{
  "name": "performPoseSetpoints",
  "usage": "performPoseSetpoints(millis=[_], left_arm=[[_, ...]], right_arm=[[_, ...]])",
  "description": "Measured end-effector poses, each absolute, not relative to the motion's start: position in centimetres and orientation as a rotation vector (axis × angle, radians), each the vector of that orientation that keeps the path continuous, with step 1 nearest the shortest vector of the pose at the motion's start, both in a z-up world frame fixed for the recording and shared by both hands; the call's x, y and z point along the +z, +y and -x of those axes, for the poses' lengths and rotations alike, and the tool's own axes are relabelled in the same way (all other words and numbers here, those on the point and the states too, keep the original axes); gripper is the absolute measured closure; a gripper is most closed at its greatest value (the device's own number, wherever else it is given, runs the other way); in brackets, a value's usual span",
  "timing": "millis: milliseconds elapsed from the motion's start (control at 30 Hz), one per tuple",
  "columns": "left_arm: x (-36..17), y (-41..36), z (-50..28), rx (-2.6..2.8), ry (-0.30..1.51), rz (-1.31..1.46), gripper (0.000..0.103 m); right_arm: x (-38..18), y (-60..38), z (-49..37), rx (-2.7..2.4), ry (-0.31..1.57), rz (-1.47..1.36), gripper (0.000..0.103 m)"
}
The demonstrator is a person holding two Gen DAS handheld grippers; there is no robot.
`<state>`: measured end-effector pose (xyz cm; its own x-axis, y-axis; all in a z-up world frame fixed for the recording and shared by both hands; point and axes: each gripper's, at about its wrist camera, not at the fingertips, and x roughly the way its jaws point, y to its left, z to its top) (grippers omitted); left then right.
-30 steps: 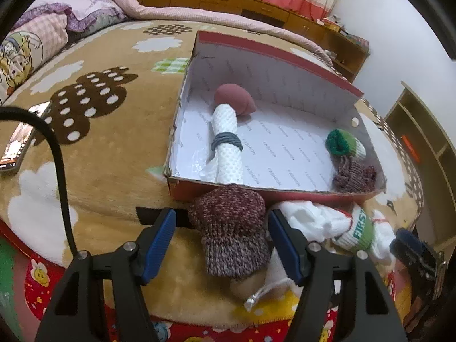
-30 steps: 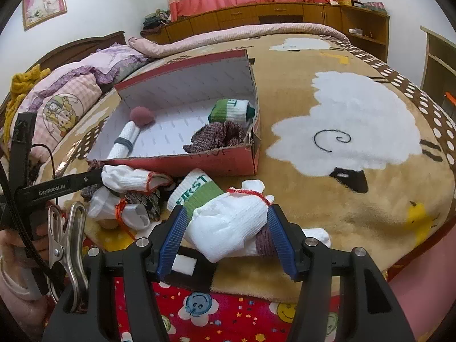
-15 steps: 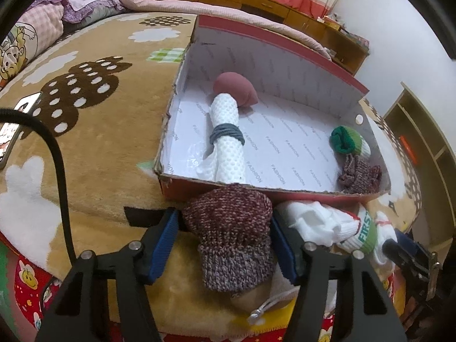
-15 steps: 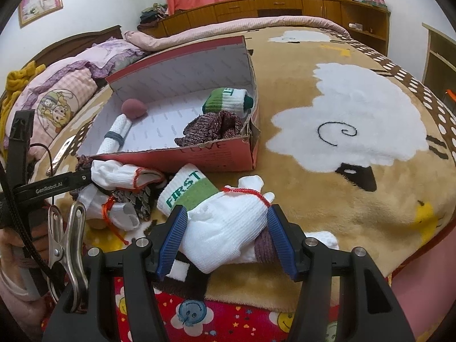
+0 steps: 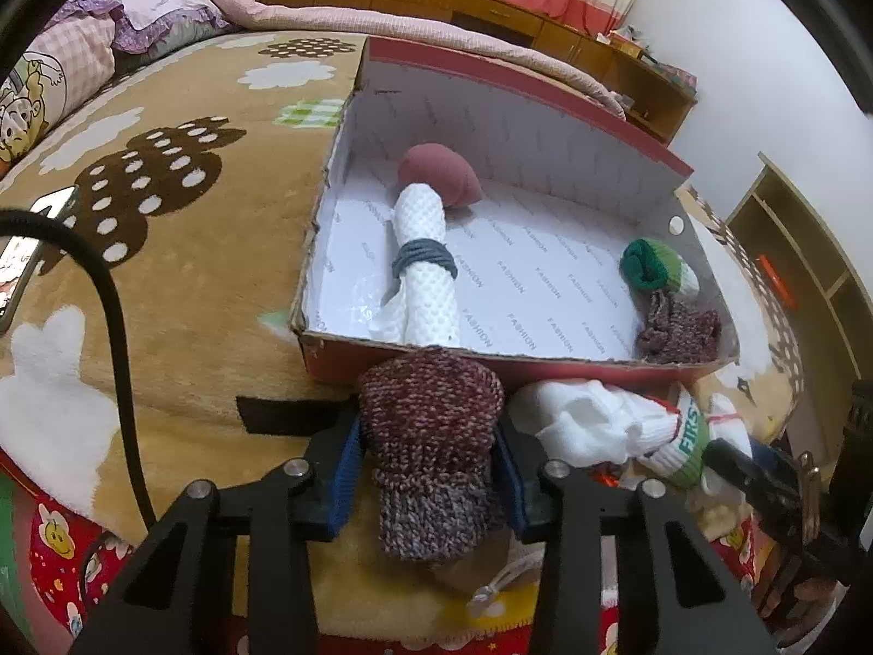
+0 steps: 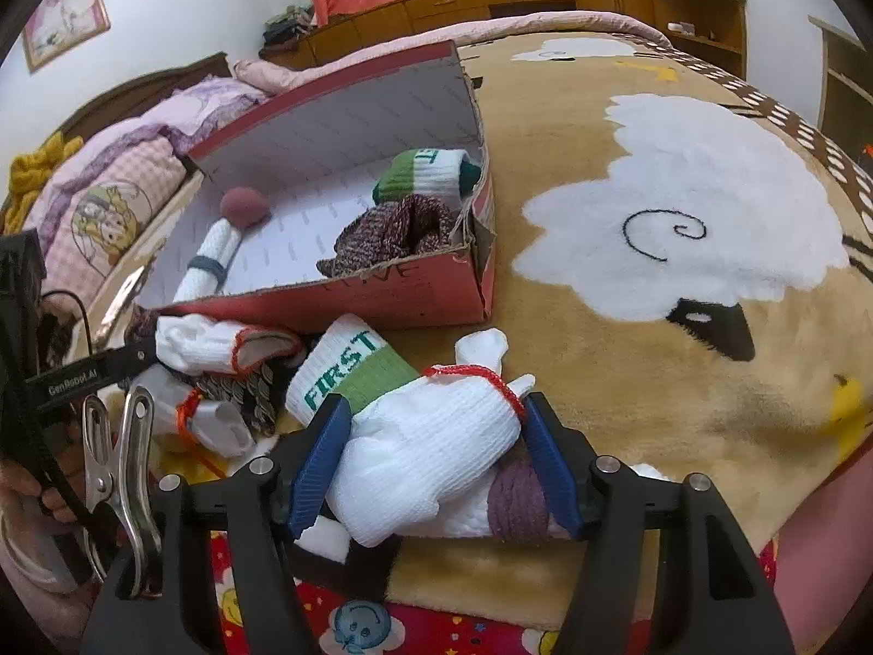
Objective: Organize soft objects
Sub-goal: 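Lift both held socks and carry them toward the shoebox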
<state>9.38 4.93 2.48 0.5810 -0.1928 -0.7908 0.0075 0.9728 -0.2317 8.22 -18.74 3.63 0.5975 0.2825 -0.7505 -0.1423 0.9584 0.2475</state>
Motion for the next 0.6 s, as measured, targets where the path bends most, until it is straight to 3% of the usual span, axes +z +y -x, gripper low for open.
performPoseSetpoints(millis=[33, 167, 600], left_arm=[[2.6, 4.9, -9.3, -0.119, 0.941, 0.21, 0.061], [3.1, 4.9, -8.9, -0.121, 0.929, 0.206, 0.063], [5.3, 5.4, -7.1, -0.132, 0.882, 0.216, 0.064]], right_arm=[[3.7, -18.8, -8.1, 0.256, 0.896, -0.179, 0.047], [4.1, -18.6, -7.6, 0.278, 0.882, -0.182, 0.059], [6.4, -18.3, -5.9, 0.297, 0.808, -0.163, 0.062]])
